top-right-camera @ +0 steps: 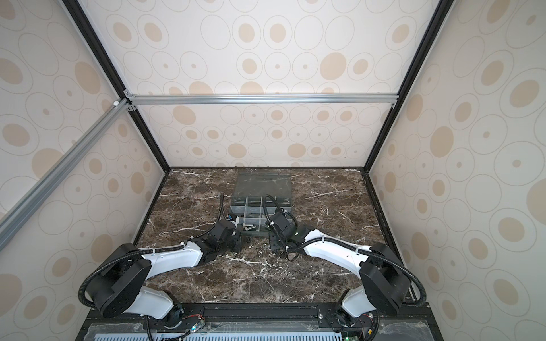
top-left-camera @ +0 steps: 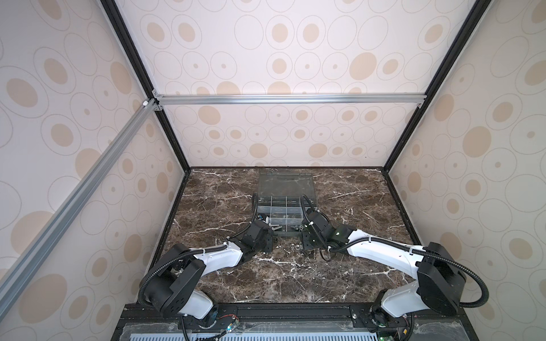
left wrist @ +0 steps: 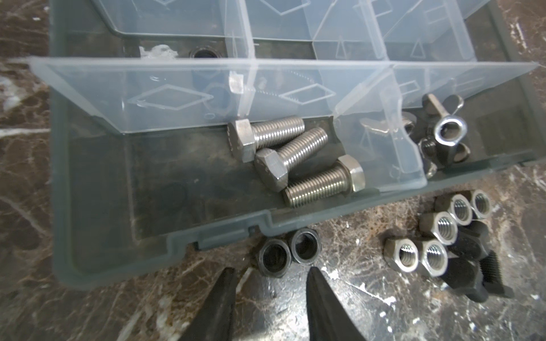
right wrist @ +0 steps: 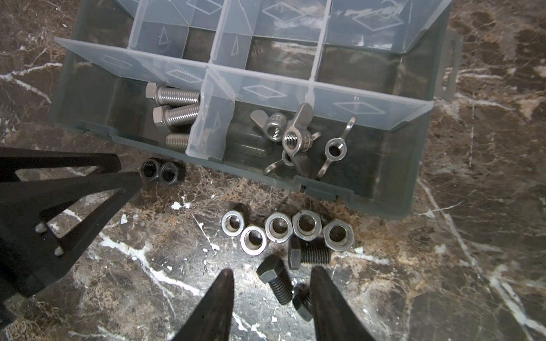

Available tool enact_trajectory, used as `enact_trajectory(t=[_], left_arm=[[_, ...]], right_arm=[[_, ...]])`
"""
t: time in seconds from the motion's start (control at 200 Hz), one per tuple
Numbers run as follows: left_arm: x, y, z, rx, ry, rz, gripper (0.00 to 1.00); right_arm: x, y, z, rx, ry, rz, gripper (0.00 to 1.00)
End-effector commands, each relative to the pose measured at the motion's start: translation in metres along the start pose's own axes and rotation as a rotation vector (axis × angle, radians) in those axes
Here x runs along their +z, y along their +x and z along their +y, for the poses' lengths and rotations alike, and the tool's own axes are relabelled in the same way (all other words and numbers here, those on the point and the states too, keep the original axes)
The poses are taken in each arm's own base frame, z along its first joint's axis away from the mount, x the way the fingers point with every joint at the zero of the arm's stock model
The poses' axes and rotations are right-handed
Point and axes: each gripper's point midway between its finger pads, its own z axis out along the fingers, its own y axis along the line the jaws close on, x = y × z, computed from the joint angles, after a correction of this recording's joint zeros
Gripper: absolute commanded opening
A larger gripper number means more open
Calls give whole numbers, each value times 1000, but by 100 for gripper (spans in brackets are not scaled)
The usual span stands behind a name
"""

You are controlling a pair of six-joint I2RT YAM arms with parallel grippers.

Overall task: Sort the screws and nuts into containers
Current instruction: 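Lower the left gripper onto a black hex nut by the organizer edge and close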

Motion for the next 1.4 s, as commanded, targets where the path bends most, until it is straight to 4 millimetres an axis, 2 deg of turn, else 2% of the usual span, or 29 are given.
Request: enact_trajectory(t=[0.0, 0.3, 0.605, 0.91, 1.145, 1.23, 1.395], left_arm=[[1, -16, -5, -12, -14, -50, 38], [10, -19, -2, -10, -52, -51, 34], [15, -6, 6, 19, -99, -5, 32], [8, 9, 17, 33, -132, 20, 30], [-8, 19, 26, 42, -149, 26, 29], [-15, 16, 25, 41, -139, 9, 30], [-25, -4, 11, 46, -86, -41, 32]], right_arm=[[-4, 2, -2, 15, 2, -9, 46], [-3, 5, -3, 18, 4, -1, 46], [-1, 9, -4, 25, 0, 8, 46], [1, 10, -5, 27, 4, 11, 46], [0, 10, -5, 22, 6, 9, 46], [0, 10, -5, 19, 7, 8, 46], [1, 9, -4, 19, 1, 10, 46]])
